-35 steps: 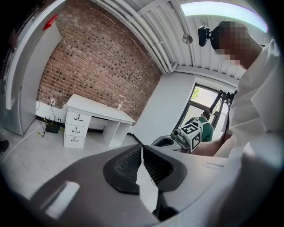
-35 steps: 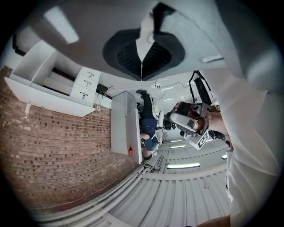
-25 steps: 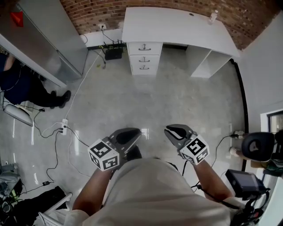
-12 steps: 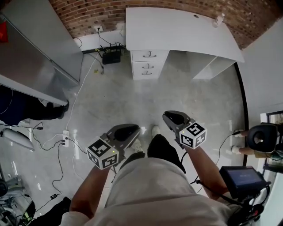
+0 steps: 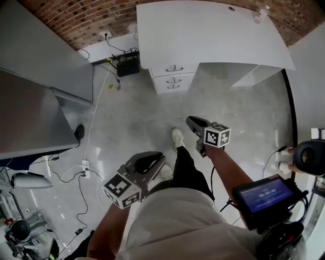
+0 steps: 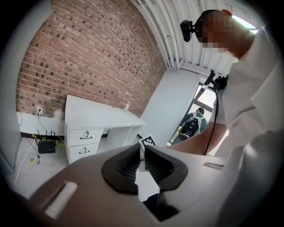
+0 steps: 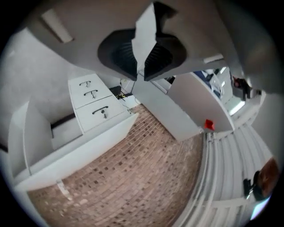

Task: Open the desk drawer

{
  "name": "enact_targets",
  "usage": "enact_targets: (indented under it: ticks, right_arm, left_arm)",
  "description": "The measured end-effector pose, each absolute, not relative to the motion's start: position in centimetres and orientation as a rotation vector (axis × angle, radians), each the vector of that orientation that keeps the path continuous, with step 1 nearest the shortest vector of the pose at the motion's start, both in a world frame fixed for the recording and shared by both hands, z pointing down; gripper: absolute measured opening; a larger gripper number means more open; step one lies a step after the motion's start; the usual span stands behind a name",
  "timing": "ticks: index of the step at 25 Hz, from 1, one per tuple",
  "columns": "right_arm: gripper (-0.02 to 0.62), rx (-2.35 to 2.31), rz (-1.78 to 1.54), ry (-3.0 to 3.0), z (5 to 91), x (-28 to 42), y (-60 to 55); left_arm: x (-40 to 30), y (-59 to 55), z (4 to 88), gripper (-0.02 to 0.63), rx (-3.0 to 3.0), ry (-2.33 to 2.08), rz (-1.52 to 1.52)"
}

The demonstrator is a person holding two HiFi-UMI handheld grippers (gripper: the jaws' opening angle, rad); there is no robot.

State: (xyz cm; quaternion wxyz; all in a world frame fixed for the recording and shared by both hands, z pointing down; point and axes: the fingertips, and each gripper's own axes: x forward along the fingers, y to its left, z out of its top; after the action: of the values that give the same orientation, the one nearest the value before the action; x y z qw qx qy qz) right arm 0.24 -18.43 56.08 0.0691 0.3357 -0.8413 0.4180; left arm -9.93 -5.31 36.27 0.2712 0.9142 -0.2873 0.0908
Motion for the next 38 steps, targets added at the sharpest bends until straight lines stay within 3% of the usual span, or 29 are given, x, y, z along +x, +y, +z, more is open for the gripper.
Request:
enact_targets:
  ticks: [11,22,38]
  right_arm:
    - [0.051,1.296,2.109,-2.386,69.2,1.7,-38.1]
    - [0.052,1.398,2.212,-2.350,76.5,1.3,-50.6]
    - [0.041,1.414,2.330,-2.369,79.8,-0.1,-55.9]
  left_arm:
    - [-4.0,-20.3,38.7,0.038,2.572,-0.606,0.382]
    - [-1.9,-28.9,42.0,0.040,2.508,-0.605,0.348]
    - [-2.6,-28.4,45.9,0.040,2.436,-0.609,0.383]
